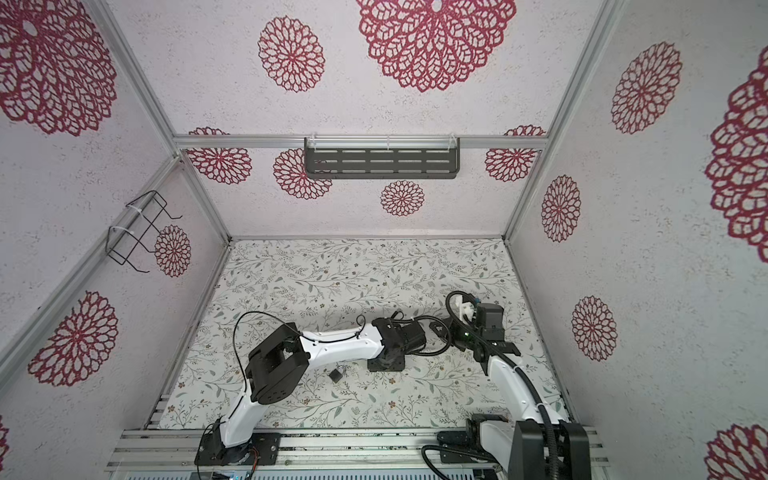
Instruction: Unlock with the key
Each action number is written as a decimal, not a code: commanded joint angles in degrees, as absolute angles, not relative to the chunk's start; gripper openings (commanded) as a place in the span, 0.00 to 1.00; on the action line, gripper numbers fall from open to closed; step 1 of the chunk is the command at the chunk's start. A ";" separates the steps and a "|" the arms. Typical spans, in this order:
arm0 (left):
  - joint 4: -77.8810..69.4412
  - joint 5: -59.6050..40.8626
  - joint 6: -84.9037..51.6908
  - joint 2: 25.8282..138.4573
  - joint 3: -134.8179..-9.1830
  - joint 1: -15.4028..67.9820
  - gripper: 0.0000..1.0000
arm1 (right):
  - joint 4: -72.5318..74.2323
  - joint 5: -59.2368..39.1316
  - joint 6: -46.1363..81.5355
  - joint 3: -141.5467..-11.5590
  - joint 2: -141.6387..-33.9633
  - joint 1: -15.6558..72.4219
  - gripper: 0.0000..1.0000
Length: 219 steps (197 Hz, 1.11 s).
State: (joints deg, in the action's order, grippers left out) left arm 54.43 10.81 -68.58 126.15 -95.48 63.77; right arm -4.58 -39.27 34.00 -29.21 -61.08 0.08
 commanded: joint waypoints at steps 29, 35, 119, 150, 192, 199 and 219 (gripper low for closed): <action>54.29 11.12 -69.48 127.71 -92.47 62.93 0.47 | -4.27 -40.49 32.34 -30.84 -60.73 0.09 0.00; 54.34 11.25 -69.54 127.61 -92.40 62.93 0.46 | -4.39 -40.45 32.21 -30.92 -60.77 0.17 0.00; 53.06 18.07 -71.65 118.87 -90.35 62.37 0.35 | -5.79 -39.61 31.71 -33.07 -61.46 2.65 0.00; 49.18 20.69 -73.58 111.28 -85.87 61.37 0.33 | -8.61 -36.80 31.18 -34.95 -60.48 5.07 0.00; 48.12 25.47 -76.68 101.76 -81.32 60.12 0.29 | -9.69 -30.81 33.33 -35.46 -59.03 9.79 0.00; 48.51 26.43 -76.98 100.27 -80.98 59.91 0.28 | -9.46 -29.17 33.64 -35.58 -58.96 11.15 0.00; 49.81 27.48 -78.62 96.87 -79.93 58.50 0.28 | -8.16 -24.67 34.62 -35.47 -59.83 15.40 0.00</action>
State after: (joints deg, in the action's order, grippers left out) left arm 49.21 22.94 -75.66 100.97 -81.10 59.83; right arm -8.86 -31.46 33.17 -33.95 -60.34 11.20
